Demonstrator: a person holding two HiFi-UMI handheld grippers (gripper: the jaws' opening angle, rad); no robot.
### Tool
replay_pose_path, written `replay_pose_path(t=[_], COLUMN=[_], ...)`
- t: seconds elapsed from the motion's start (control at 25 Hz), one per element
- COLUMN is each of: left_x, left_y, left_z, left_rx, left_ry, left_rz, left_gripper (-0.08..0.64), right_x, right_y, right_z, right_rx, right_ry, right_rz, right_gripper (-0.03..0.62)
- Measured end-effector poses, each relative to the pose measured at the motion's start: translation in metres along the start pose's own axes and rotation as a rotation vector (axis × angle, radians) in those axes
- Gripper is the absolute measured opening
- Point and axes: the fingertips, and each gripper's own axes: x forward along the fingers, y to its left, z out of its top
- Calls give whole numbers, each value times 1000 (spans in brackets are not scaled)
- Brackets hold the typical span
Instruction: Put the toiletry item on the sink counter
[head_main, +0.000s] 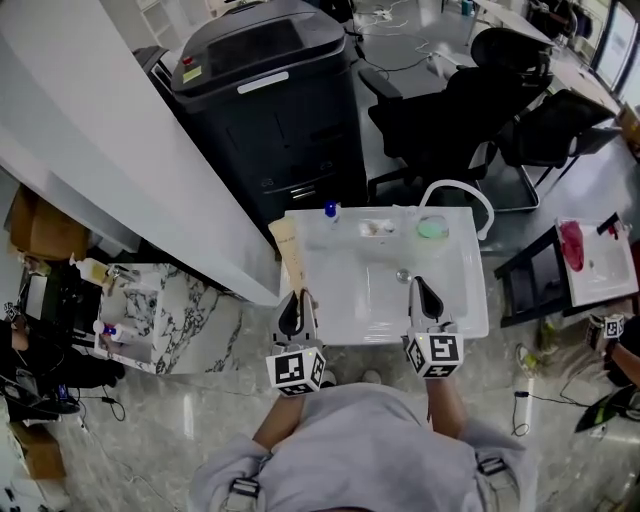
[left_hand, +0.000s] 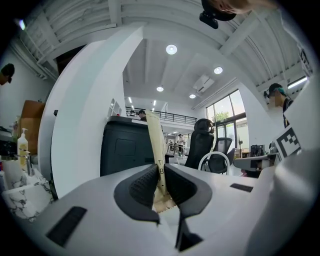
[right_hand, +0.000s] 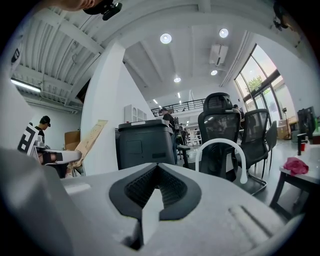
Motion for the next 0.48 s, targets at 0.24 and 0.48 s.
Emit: replay_pose_path(t=[0.24, 0.48], left_x=[7, 12], left_y=[22, 36], left_z=[-2, -6], left_rx=[18, 9], left_ry=[16, 25], left_rz=[-28, -38], left_gripper=[40, 40], right_x=[12, 20], right_y=[23, 38], right_z=[0, -5], right_rx=[6, -3], right_ry=[-3, 10], right_rz=[-8, -8], right_gripper=[2, 2])
